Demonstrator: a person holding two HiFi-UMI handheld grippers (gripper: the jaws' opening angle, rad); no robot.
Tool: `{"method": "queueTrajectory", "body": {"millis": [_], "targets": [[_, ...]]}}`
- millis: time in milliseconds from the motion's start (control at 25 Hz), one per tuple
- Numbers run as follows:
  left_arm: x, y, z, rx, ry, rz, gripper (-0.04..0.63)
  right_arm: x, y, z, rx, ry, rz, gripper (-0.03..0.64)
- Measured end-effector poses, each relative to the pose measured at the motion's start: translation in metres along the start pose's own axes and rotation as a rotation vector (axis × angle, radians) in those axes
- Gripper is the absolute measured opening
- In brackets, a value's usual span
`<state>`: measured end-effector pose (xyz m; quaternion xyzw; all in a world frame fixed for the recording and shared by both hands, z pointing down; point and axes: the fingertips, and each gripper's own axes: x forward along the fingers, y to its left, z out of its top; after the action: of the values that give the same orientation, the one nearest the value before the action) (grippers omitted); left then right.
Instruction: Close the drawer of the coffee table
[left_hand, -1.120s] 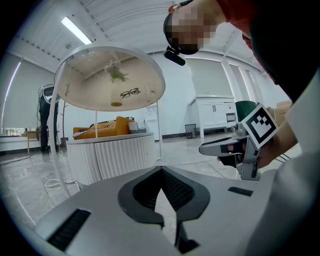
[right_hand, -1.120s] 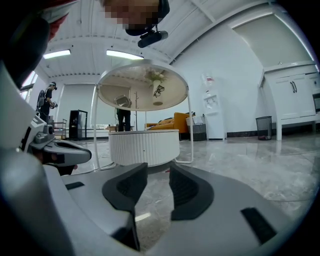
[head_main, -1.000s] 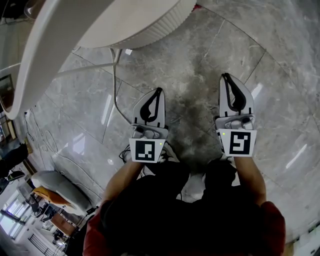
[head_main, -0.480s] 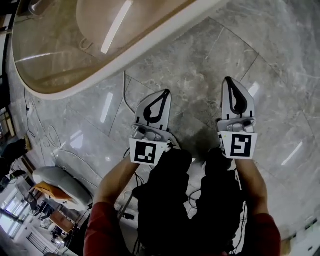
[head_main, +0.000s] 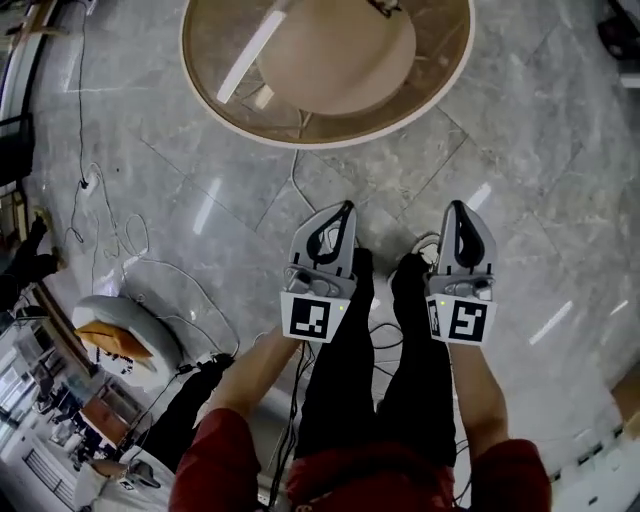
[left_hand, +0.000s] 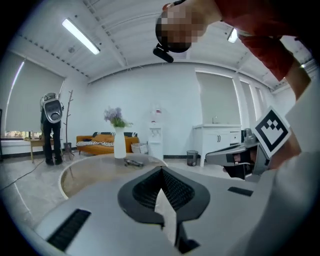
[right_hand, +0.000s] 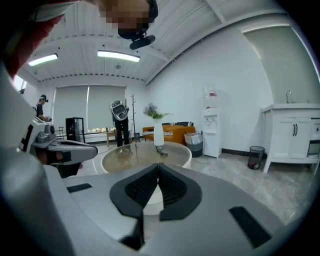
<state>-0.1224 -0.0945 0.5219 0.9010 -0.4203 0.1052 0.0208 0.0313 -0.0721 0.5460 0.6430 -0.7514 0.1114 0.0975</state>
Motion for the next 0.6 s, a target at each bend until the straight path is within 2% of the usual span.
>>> {"method": "queueTrajectory", "body": {"millis": [80, 200, 320, 480, 600], "targets": [[-0.015, 0.007, 0.068, -0.027, 0.025, 0.038, 0.011, -0.019, 0.004, 0.074, -0.02, -0.007, 0.006, 0.021], [-0.035, 0.014, 0.156, -0.107, 0.098, 0.117, 0.012, -0.044, 0.006, 0.186, -0.085, -0.024, 0.031, 0.021], [-0.058, 0.019, 0.241, -0.096, 0.099, 0.183, 0.011, -0.075, 0.008, 0.279, -0.126, -0.049, 0.039, 0.021], [-0.071, 0.033, 0.351, -0.053, -0.037, 0.22, 0.012, -0.1, 0.0, 0.385, -0.116, -0.174, 0.018, 0.021], [-0.088, 0.033, 0.405, -0.02, -0.066, 0.208, 0.011, -0.122, 0.004, 0.435, -0.117, -0.225, 0.027, 0.021]]}}
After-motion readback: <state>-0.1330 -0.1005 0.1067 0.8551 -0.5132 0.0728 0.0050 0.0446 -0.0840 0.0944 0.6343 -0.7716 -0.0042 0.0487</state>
